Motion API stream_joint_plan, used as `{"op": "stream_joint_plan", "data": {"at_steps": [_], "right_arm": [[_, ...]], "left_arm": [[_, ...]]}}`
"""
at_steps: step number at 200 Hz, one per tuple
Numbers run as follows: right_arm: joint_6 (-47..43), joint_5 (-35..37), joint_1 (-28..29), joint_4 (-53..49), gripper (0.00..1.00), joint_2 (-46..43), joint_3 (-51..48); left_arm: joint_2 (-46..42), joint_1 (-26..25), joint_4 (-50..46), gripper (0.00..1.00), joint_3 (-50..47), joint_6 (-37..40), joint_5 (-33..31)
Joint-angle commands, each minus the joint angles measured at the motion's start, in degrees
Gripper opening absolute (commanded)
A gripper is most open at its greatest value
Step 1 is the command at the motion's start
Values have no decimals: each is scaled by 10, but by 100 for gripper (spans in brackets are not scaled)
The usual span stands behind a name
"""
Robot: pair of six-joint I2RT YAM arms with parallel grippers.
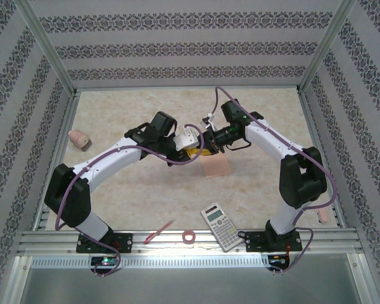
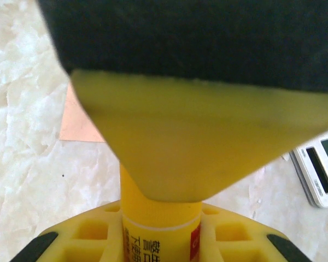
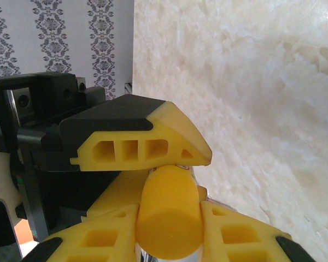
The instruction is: Place the letter into the envelope and seal it
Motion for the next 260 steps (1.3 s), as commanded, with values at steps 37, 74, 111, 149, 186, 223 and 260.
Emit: {"op": "stream_joint_plan", "data": {"at_steps": [37,74,111,149,186,223,260], "right_arm": [[16,-59,55,38,24,12,-11],[38,-61,60,69,22,10,-21],[55,-60,74,91,21,15,-28],[69,-59,85,111,20,21,-31],[81,-59,92,128,19,25,-38],[113,-63,107,170,19,31,-44],[138,-64,124,206,18,42,-49]], "left_arm": [[-23,-30,215,0,-3,-48,24],[-25,-30,225,0,-4,-49,20],[-24,-30,233,0,-3,-49,21],[-26,-30,233,0,-3,-46,20],[-27,-30,236,0,-3,-44,19],[-24,-30,241,0,-2,-45,20],[-23,-30,245,0,-2,-44,23]]}}
